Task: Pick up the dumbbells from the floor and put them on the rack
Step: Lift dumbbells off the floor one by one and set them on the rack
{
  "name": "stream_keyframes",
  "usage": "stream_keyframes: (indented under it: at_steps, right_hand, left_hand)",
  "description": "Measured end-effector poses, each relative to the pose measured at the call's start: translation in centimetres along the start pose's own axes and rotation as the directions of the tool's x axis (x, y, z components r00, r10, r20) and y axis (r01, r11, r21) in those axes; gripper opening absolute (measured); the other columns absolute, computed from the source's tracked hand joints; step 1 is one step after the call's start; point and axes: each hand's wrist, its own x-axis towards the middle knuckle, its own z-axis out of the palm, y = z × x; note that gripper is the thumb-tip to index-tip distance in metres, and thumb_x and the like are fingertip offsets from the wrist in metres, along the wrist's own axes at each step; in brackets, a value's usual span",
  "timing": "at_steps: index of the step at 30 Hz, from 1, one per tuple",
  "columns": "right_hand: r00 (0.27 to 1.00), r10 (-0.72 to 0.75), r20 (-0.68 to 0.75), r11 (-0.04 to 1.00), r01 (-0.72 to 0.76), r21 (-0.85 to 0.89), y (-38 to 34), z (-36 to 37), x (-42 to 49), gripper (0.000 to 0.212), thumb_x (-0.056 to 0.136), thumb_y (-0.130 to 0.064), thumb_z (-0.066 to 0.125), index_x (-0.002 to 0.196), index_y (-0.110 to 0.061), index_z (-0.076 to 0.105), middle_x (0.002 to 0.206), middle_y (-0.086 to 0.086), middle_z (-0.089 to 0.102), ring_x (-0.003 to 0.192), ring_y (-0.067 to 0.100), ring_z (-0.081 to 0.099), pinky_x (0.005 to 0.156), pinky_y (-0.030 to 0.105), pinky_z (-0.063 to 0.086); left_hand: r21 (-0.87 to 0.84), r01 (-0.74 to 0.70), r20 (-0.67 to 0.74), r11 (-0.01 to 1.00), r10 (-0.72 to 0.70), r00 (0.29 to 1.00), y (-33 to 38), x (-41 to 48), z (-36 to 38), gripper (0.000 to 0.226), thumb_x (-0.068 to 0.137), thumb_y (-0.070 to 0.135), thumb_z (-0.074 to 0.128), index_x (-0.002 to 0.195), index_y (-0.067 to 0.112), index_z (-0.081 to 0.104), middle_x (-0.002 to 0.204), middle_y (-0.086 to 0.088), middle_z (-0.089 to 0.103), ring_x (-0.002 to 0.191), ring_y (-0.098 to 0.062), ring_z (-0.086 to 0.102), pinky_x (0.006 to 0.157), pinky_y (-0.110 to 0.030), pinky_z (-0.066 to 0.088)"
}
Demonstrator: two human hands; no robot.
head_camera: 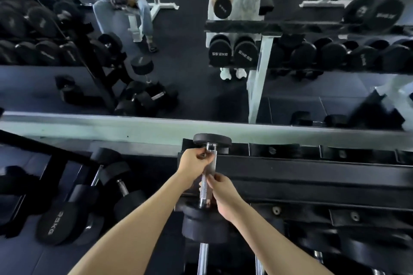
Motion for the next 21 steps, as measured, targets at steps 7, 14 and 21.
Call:
stream_keyframes:
  at_steps: [7,14,21]
  right_hand:
    - [0.991,0.13,-0.024,0.99,-0.129,0.049,1.1,0.7,3.7,0.025,0.097,-0.019,0.048,0.117,-0.008,0.061,0.107,0.01,0.069,0.103,0.025,0.065,0.1,0.045,0.049]
    - [0.994,0.102,0.035,0.994,-0.103,0.03,1.0,0.3,4.2,0.025,0.097,-0.018,0.049,0.12,-0.01,0.057,0.116,0.011,0.067,0.107,0.024,0.064,0.1,0.043,0.05]
    - [0.995,0.077,0.063,0.997,-0.076,-0.018,0.8,-0.1,3.2,0.027,0.095,-0.027,0.053,0.118,-0.013,0.057,0.112,0.003,0.067,0.104,0.016,0.063,0.096,0.034,0.05]
  left_hand:
    - [0.072,0.044,0.06,0.996,-0.048,0.997,-0.8,3.0,0.7,0.028,0.087,0.021,0.064,0.11,0.006,0.066,0.093,-0.004,0.069,0.097,-0.022,0.065,0.089,-0.034,0.054]
    - [0.098,0.062,0.088,0.993,-0.071,0.994,-1.4,4.0,0.0,0.038,0.086,0.023,0.065,0.121,0.01,0.061,0.094,0.001,0.067,0.094,-0.018,0.064,0.087,-0.032,0.054]
    - [0.126,0.068,0.043,0.99,-0.074,0.996,-2.1,4.0,0.3,0.045,0.085,0.026,0.065,0.128,0.013,0.056,0.108,0.0,0.067,0.102,-0.018,0.062,0.091,-0.036,0.053]
